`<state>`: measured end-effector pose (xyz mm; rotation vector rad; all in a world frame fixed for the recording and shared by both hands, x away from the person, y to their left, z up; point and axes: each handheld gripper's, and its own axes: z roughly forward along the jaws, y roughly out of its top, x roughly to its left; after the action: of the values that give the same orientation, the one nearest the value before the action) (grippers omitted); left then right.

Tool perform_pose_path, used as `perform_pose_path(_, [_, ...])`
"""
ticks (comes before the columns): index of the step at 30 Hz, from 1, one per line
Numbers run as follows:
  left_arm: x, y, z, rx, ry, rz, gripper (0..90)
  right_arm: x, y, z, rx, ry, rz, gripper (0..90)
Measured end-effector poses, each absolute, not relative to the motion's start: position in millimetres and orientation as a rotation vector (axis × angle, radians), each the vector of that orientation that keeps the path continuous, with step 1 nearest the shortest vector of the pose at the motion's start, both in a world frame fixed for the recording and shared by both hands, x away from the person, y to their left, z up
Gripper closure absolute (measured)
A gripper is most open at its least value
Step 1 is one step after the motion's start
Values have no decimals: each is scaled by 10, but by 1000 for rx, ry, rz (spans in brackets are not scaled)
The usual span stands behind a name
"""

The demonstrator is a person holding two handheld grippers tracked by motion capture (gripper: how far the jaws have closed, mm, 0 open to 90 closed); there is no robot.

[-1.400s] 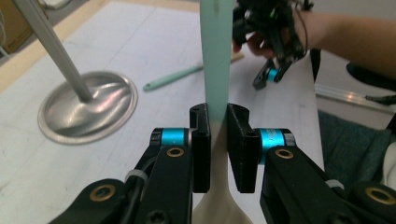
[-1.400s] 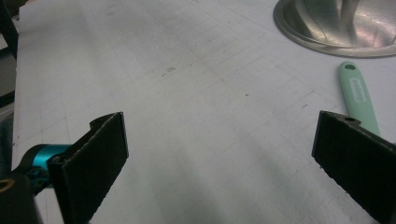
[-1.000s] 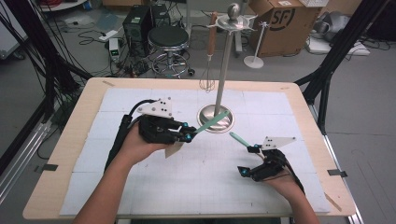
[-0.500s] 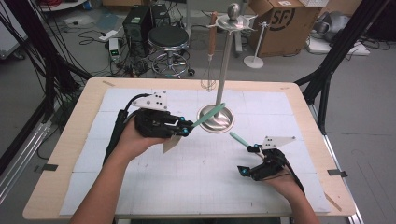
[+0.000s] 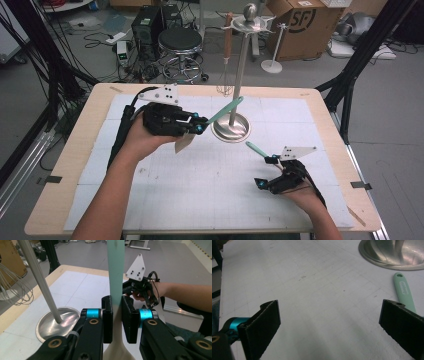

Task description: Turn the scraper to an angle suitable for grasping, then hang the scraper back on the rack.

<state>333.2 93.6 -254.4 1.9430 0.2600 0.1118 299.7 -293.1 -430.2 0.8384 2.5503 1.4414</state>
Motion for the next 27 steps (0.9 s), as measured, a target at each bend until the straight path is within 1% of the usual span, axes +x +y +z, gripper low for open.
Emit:
perform_pose_path(19, [3505,1013,-2323,1901,223,124,801,2987,-2948,-4318,848,2552,1429,26])
perform_pose_path(27, [3590,1041,-2252,1869,257,161,801,2981,-2950,-4311,842,2551,1437,26])
